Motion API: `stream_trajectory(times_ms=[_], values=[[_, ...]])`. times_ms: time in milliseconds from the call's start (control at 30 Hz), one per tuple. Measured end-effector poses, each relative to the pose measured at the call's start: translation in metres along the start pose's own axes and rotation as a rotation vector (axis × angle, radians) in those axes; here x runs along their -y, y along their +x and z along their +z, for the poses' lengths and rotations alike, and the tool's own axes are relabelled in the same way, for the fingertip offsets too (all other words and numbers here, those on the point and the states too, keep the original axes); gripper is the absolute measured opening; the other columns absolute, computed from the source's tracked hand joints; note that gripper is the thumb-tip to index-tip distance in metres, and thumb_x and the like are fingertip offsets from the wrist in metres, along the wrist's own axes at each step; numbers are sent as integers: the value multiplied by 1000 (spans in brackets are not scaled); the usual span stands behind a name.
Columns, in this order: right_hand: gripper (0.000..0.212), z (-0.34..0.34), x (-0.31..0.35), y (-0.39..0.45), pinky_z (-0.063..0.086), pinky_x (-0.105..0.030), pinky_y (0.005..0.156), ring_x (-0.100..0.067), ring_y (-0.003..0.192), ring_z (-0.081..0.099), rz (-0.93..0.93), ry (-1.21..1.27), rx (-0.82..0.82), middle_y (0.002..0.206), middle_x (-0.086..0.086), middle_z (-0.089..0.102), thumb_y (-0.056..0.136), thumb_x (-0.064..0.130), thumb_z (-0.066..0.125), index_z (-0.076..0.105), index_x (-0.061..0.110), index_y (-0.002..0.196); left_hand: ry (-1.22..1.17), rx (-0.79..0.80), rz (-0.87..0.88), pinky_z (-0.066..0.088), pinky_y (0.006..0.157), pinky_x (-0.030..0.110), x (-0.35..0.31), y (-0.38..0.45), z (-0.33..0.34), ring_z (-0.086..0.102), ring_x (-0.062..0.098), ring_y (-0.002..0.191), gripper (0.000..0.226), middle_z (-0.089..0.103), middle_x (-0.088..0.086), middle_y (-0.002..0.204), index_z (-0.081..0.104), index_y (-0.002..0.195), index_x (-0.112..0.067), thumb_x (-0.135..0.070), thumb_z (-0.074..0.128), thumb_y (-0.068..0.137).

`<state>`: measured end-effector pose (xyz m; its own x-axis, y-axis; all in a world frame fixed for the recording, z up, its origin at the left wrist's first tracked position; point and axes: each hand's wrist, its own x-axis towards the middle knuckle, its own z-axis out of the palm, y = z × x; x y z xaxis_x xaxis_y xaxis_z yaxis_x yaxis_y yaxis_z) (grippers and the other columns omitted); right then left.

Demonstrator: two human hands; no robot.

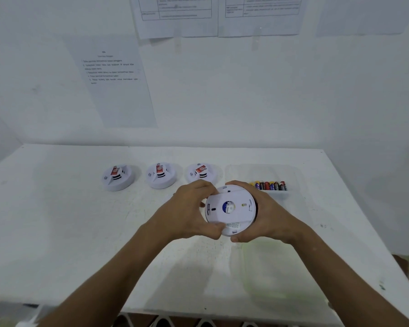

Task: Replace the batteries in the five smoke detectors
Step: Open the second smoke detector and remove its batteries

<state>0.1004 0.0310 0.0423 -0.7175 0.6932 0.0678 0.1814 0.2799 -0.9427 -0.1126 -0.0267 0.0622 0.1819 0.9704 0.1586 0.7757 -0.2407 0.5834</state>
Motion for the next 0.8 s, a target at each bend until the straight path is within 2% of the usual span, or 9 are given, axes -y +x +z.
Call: stream_trajectory(times_ms=[100,200,267,400,467,533,667,800], values=[[91,4,-3,2,55,-27,92,-15,115,61,-8,-36,-10,122,12,64,57,-5,91,51,26,133,104,7,0,55,75,34,4,-1,4,54,11,89,71,56,-13,97,57,109,-25,-65,66,51],[92,1,-3,3,55,-25,90,-15,113,62,-4,-73,30,120,12,64,56,-6,91,51,27,132,154,25,59,51,67,35,4,-1,-5,52,14,80,64,53,-6,86,58,96,-18,-63,64,51],[91,-4,-4,1,57,-28,88,-16,111,64,8,-58,56,119,9,65,56,-9,90,51,26,132,90,-7,77,47,64,26,6,0,-15,52,12,79,60,55,-6,86,60,93,-16,-57,66,50],[96,-13,-9,-5,58,-37,89,-17,115,62,37,17,16,124,6,63,55,-8,90,49,26,136,51,-100,45,49,75,13,19,-3,-22,53,3,93,68,56,-14,104,64,106,-17,-57,71,52],[98,-18,-13,-7,57,-31,86,-13,116,61,47,32,-35,125,7,62,53,-7,90,49,26,136,27,-129,1,50,72,10,24,-8,-15,51,3,92,66,54,-14,103,65,104,-18,-58,71,52],[100,-25,-17,-12,55,-22,82,-7,115,61,62,38,-83,123,13,63,53,-9,91,48,28,135,-12,-149,-57,53,70,16,31,-16,-3,53,5,91,60,53,-11,100,65,98,-17,-56,71,52],[106,-36,-21,-26,53,-16,84,-1,116,59,90,38,-121,121,26,62,49,0,90,43,31,139,-18,-110,-141,45,68,10,45,-31,25,51,1,91,50,50,-13,98,63,88,-20,-55,72,53],[108,-39,-22,-30,55,-25,88,-5,121,57,91,66,-132,131,17,58,48,7,91,42,29,141,109,16,-251,52,72,25,51,-39,47,52,6,83,57,46,-15,103,64,102,-20,-55,72,57]])
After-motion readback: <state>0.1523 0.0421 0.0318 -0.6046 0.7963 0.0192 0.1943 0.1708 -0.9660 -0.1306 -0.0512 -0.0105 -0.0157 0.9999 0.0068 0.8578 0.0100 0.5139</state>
